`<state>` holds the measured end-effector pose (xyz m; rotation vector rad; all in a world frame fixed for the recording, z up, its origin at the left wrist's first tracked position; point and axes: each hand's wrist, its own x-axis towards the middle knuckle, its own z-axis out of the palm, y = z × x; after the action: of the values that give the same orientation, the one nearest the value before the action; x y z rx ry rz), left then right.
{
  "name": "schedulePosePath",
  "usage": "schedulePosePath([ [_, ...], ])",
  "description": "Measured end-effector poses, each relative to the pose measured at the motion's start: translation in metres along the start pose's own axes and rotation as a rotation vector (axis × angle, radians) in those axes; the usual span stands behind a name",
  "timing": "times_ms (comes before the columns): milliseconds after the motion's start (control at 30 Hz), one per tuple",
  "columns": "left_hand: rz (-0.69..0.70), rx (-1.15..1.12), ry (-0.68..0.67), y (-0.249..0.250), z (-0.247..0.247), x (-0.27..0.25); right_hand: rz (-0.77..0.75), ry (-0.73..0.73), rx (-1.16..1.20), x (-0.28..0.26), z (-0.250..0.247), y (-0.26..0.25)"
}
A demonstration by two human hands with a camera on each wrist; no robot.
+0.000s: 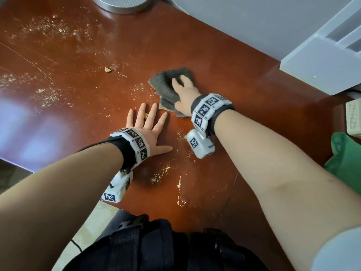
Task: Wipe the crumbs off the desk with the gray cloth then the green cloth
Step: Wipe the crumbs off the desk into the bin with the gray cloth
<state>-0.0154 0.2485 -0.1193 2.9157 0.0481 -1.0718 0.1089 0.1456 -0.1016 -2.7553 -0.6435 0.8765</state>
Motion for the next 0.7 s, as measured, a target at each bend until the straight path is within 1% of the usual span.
schedulePosePath([
  [67, 0.006, -0.001, 0.005, 0.000, 0.000, 0.001, -0.016, 0.049, 0.106, -0.005, -0.008, 0.004],
  [133, 0.013, -0.007, 0.010, -0.001, 0.001, 0.001, 0.026, 0.155, 0.210, -0.018, -0.020, 0.022],
  [200, 0.014, -0.004, 0.012, -0.001, 0.002, 0.000, 0.122, 0.259, 0.222, -0.036, -0.029, 0.052],
  [267, 0.009, 0.004, 0.011, -0.001, 0.002, 0.000, 0.282, 0.333, 0.186, -0.063, -0.031, 0.090],
  [300, 0.006, 0.006, 0.012, -0.001, 0.002, 0.000, 0.372, 0.344, 0.167, -0.077, -0.026, 0.107],
  [333, 0.005, 0.008, 0.013, -0.001, 0.001, -0.001, 0.455, 0.324, 0.152, -0.093, -0.019, 0.121],
  [367, 0.006, 0.010, 0.014, -0.001, 0.001, -0.001, 0.524, 0.274, 0.133, -0.107, -0.007, 0.132],
  [433, 0.008, 0.014, 0.012, 0.000, 0.000, -0.003, 0.599, 0.191, 0.114, -0.126, 0.020, 0.141],
  [467, 0.008, 0.018, 0.009, 0.000, -0.001, -0.004, 0.608, 0.188, 0.118, -0.131, 0.031, 0.139],
  [533, 0.008, 0.020, 0.005, 0.000, -0.001, -0.006, 0.554, 0.182, 0.106, -0.132, 0.046, 0.126],
  [600, 0.015, 0.022, 0.009, 0.001, -0.001, -0.009, 0.437, 0.123, 0.094, -0.130, 0.053, 0.102],
  [700, 0.048, 0.002, 0.035, 0.001, 0.002, -0.021, 0.222, 0.049, 0.136, -0.130, 0.064, 0.064],
])
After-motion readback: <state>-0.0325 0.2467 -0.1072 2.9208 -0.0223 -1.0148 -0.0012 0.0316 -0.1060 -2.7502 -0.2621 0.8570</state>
